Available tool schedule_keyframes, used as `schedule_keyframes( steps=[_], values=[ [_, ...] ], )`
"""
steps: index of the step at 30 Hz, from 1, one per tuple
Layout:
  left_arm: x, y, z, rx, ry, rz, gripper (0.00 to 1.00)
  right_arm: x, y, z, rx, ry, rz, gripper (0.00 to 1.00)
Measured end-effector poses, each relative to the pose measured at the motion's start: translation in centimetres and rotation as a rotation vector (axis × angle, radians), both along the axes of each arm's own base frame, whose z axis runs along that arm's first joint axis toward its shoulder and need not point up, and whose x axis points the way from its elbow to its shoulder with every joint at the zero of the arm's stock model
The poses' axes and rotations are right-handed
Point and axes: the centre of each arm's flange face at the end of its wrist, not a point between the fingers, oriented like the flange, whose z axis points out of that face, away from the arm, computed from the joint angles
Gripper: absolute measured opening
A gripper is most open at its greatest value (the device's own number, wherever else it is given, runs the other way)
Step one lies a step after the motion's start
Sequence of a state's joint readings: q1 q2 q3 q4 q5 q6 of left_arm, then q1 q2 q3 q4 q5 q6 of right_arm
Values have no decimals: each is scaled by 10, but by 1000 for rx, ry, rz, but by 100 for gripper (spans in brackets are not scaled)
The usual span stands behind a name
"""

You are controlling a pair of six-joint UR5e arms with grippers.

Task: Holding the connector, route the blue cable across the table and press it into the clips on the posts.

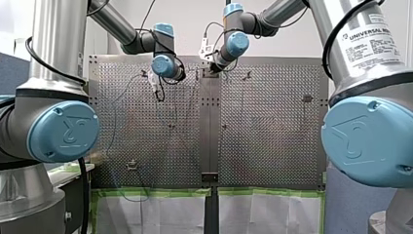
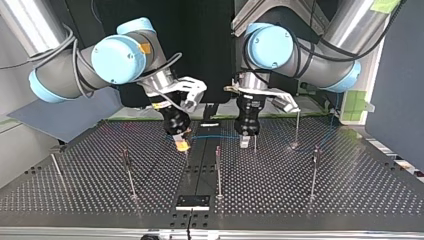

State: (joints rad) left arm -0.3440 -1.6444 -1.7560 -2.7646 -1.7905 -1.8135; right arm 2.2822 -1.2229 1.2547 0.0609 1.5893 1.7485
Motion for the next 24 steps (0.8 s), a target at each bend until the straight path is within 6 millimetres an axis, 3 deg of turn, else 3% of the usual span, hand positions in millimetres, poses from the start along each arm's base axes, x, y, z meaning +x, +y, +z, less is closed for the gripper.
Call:
schedule_keyframes(
  steps=[5,11,17,24],
  values=[
    [2,-2,6,-4,-23,-4,0,1,-10,-17,19,21,-8,0],
    [16,-8,-9,6,-2,-10,0,3,-16,-29,33,27,10,0],
    [28,-11,-23,14,12,-10,0,3,-21,-24,29,14,34,0],
    [41,-9,-9,-1,-19,1,0,0,-32,-7,13,-21,37,0]
  ],
)
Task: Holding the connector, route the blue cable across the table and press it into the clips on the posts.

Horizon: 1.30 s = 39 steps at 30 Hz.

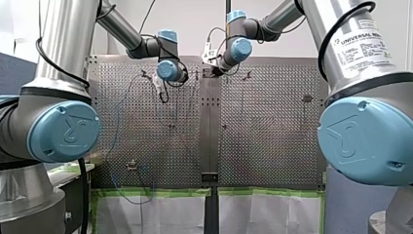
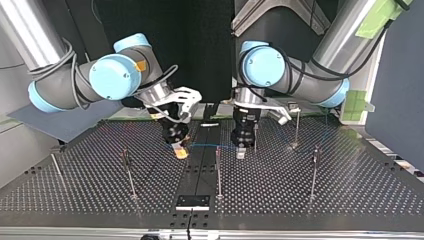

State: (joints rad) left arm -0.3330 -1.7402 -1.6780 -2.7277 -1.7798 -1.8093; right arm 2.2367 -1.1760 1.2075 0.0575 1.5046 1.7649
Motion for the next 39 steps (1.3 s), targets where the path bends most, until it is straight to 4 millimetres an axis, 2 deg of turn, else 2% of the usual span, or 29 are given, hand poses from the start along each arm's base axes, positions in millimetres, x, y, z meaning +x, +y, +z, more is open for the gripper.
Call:
schedule_keyframes(
  steps=[7,18,23,24,25,27,28,29,30,31,33,34,35,39],
  values=[
    [17,-4,3,4,6,-1,0,-7,-12,7,-5,-15,-10,0],
    [54,-15,-14,1,10,-7,0,-20,-31,1,2,-13,-30,0],
    [66,-12,-22,-7,16,0,0,-24,-40,-7,10,-6,-42,0],
    [67,-11,-22,-9,17,2,8,-24,-41,-9,11,-4,-44,0],
    [68,-10,-22,-11,18,5,8,-24,-43,-10,12,-3,-45,0],
    [69,-8,-23,-14,22,9,27,-25,-44,-11,13,-1,-46,0],
    [69,-7,-23,-17,26,14,27,-26,-45,-12,14,0,-47,0],
    [69,-6,-24,-19,30,18,44,-26,-46,-12,14,1,-47,0],
    [69,-5,-24,-20,35,22,56,-26,-46,-12,14,1,-47,0],
    [68,-5,-25,-20,41,28,56,-26,-46,-13,14,1,-47,0],
    [67,-4,-26,-18,52,34,92,-27,-47,-13,15,1,-48,0],
    [66,-5,-27,-14,60,36,92,-27,-47,-13,15,2,-48,0],
    [65,-5,-27,-11,67,39,100,-27,-47,-13,14,2,-48,0],
    [60,-4,-30,5,100,48,100,-27,-47,-13,14,2,-47,0]
  ],
)
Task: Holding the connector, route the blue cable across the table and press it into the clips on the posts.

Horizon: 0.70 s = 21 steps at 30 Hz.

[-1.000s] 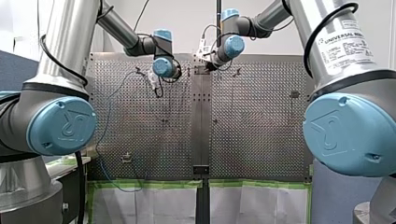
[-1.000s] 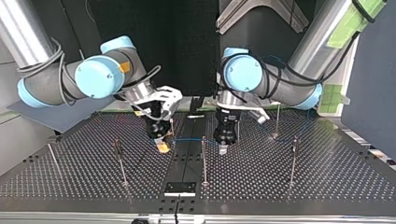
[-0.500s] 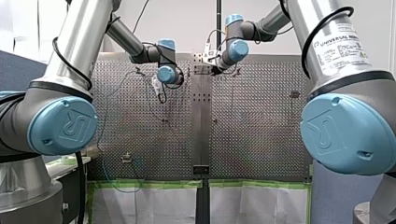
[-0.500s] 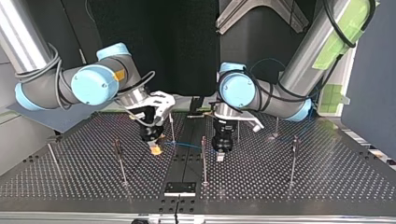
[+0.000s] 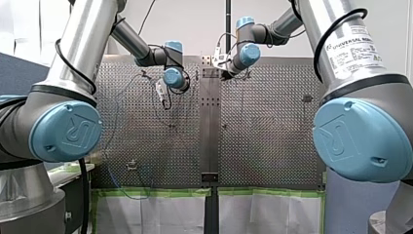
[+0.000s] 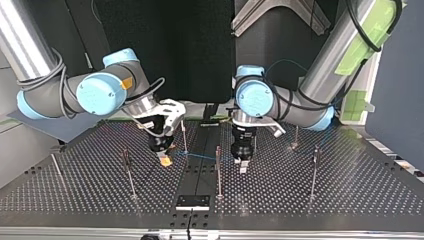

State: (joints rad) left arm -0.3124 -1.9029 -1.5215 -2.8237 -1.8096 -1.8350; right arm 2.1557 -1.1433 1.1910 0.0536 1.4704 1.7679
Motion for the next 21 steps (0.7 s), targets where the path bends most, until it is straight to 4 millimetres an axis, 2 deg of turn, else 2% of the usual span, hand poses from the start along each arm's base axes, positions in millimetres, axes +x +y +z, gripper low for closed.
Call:
schedule_keyframes(
  steps=[6,15,21],
  values=[
    [-13,-2,-1,36,47,-4,100,-1,0,0,0,1,0,0],
    [-44,-4,6,40,54,-47,100,-3,-2,2,-3,2,-4,0],
    [-76,-6,7,76,90,-79,100,-5,-2,5,-7,-1,-7,0]
  ],
)
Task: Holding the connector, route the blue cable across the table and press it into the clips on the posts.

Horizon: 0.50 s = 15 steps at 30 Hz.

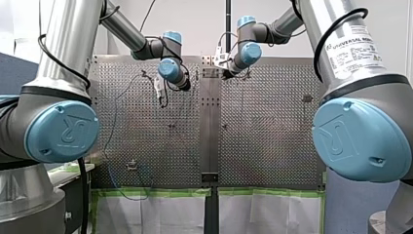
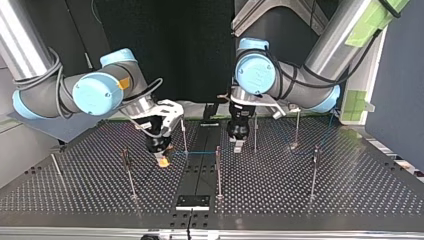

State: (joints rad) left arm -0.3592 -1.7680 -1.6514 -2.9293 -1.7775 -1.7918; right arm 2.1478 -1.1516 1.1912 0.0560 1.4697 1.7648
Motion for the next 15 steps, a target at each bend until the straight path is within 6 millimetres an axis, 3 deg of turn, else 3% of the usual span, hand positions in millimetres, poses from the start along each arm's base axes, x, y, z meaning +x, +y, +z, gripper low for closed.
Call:
schedule_keyframes(
  steps=[6,15],
  values=[
    [-36,5,2,35,45,7,100,-2,2,7,-6,-7,-2,0],
    [-64,-6,36,33,-41,-45,100,-8,4,16,-9,-15,-8,0]
  ],
)
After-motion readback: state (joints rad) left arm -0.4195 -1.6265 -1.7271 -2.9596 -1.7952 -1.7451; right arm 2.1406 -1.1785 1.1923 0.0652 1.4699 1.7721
